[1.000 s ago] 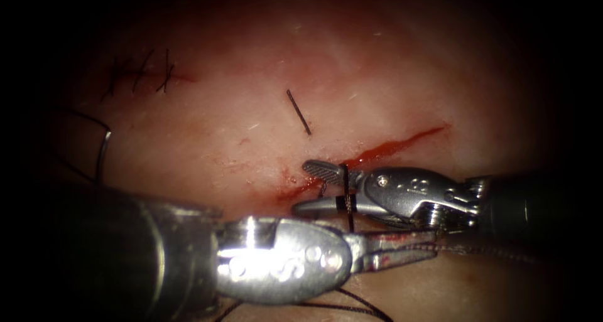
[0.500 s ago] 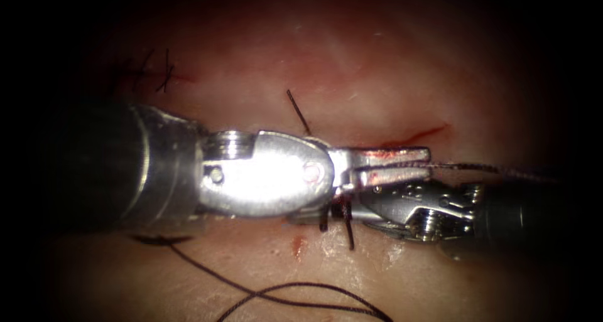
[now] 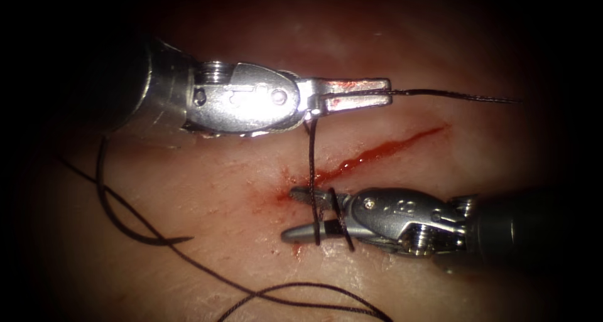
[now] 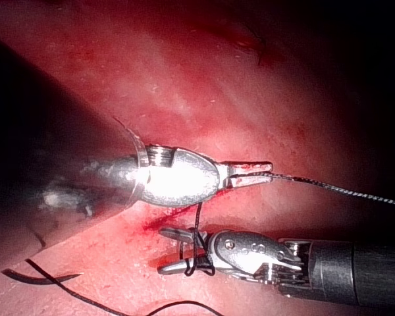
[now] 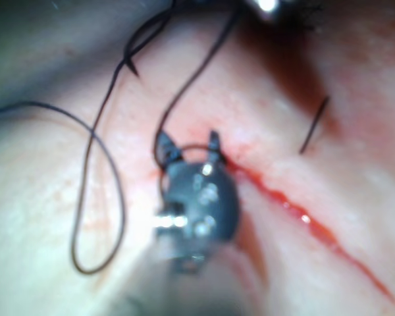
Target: Wound Closure
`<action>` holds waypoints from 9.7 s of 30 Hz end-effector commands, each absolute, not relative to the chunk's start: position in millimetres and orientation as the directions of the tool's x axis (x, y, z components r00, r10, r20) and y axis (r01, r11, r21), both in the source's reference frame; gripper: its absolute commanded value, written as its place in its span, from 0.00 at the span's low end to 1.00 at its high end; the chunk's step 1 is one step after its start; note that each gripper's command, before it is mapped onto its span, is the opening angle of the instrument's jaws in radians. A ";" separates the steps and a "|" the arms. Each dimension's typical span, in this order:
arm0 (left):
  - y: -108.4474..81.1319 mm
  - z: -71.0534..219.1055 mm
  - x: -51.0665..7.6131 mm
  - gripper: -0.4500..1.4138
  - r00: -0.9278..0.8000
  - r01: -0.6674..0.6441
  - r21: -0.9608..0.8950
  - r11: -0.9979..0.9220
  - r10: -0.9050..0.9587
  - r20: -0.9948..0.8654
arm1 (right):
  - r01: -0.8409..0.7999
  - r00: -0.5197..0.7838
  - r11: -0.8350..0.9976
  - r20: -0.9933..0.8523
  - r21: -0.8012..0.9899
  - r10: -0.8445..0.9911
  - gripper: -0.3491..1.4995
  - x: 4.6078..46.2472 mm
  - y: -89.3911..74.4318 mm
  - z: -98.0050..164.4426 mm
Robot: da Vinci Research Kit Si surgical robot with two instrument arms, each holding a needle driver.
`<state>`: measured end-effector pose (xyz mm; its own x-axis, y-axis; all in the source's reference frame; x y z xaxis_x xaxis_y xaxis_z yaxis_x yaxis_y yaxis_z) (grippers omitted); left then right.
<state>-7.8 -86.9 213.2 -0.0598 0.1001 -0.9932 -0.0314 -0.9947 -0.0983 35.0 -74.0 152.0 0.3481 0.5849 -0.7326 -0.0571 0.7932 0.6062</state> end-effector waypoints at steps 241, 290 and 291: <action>-101.2 223.1 -2.6 0.00 0.166 -0.165 0.197 -0.966 -0.224 -0.960 | -0.256 -0.193 0.603 -0.651 0.756 0.734 0.62 32.1 -70.7 152.0; -96.2 224.0 -6.1 0.00 -0.213 -0.186 -0.321 -0.928 0.358 -0.909 | -0.625 0.225 0.625 -0.659 0.468 0.718 0.59 36.4 -66.8 156.8; -96.1 224.2 -6.1 0.00 -0.213 -0.184 -0.321 -0.929 0.356 -0.910 | -0.626 0.230 0.626 -0.656 0.465 0.718 0.59 36.5 -66.8 157.0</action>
